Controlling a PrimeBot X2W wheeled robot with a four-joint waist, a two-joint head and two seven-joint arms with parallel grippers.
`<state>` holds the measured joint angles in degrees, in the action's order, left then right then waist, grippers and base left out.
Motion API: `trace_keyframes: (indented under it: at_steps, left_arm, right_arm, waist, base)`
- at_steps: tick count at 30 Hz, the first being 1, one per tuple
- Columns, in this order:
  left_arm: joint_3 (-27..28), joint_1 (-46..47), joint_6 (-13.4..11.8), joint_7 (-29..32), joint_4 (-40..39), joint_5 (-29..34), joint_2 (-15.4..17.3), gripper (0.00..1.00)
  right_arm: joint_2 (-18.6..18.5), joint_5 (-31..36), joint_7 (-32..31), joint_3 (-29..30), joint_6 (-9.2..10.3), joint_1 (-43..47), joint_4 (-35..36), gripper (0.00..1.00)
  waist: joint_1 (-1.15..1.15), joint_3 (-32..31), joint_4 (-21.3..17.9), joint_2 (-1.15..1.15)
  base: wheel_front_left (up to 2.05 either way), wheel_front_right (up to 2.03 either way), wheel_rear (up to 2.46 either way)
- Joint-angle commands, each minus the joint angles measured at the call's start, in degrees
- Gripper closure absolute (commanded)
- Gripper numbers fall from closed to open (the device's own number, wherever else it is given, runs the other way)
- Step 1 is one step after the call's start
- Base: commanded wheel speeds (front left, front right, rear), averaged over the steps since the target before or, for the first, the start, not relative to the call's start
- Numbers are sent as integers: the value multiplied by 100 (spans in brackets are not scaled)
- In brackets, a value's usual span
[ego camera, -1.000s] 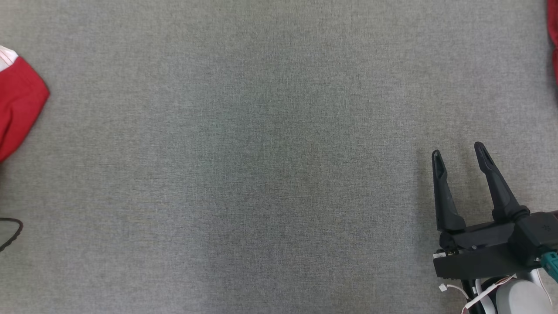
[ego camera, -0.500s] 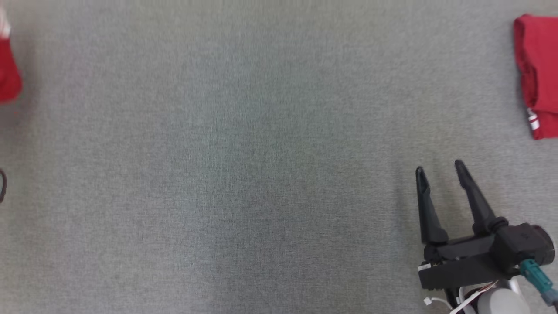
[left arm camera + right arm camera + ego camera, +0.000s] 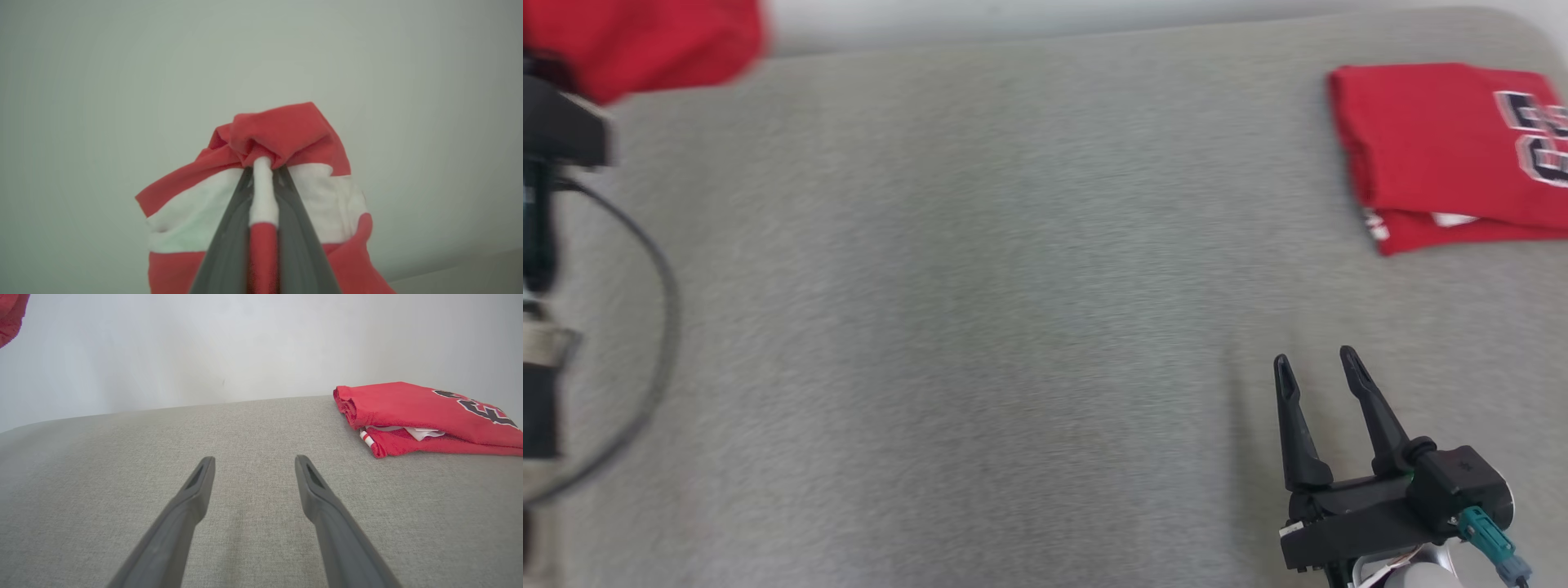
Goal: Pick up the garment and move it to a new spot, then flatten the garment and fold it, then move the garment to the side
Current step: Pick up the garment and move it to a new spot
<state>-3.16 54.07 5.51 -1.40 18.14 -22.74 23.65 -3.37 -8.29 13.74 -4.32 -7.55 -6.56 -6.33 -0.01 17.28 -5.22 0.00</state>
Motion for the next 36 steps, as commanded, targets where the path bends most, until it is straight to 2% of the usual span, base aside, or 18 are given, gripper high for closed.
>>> trace_keyframes:
  at_steps: [1, 9, 16, 22, 31, 32, 33, 36]
  left_arm:
    - [-121, -204, -81, 117, -305, 8, -203, 100]
    - [-634, -802, -303, 291, -924, -174, -1042, 100]
    - [-943, -1462, -440, 195, -968, -268, -1495, 100]
    - [-1227, -2237, -503, 26, -752, -323, -1729, 100]
    - [-1589, -3145, -464, -339, 127, -218, -1811, 100]
    - [-1620, -3181, -455, -383, 218, -221, -1823, 54]
    - [-1662, -3209, -420, -410, 295, -222, -1836, 0]
    - [-1727, -3211, -355, -605, 376, -253, -1872, 0]
  right_arm:
    - [21, -80, 60, 20, 14, 34, -85, 0]
    - [46, -164, 130, -12, 14, 100, -308, 0]
    - [51, -237, 143, -65, 14, 153, -373, 0]
    - [52, -329, 147, -108, 14, 187, -374, 0]
    - [52, -380, 149, -177, 14, 190, -372, 0]
    - [52, -380, 149, -184, 14, 193, -381, 0]
    - [52, -376, 149, -183, 14, 198, -387, 0]
    - [50, -359, 149, -151, 14, 226, -396, 0]
  waist:
    - [1, -319, -529, 0]
    - [1, -556, -1001, 0]
    - [1, -659, -1146, 0]
    - [1, -687, -1204, 0]
    - [1, -664, -1236, 0]
    - [1, -674, -1221, 0]
    - [1, -691, -1198, 0]
    - [1, -783, -1079, 0]
  base:
    - [0, 0, 0]
    - [0, 0, 0]
    - [0, 0, 0]
    - [0, 0, 0]
    - [0, 0, 0]
    - [0, 0, 0]
    - [0, 0, 0]
    - [0, 0, 0]
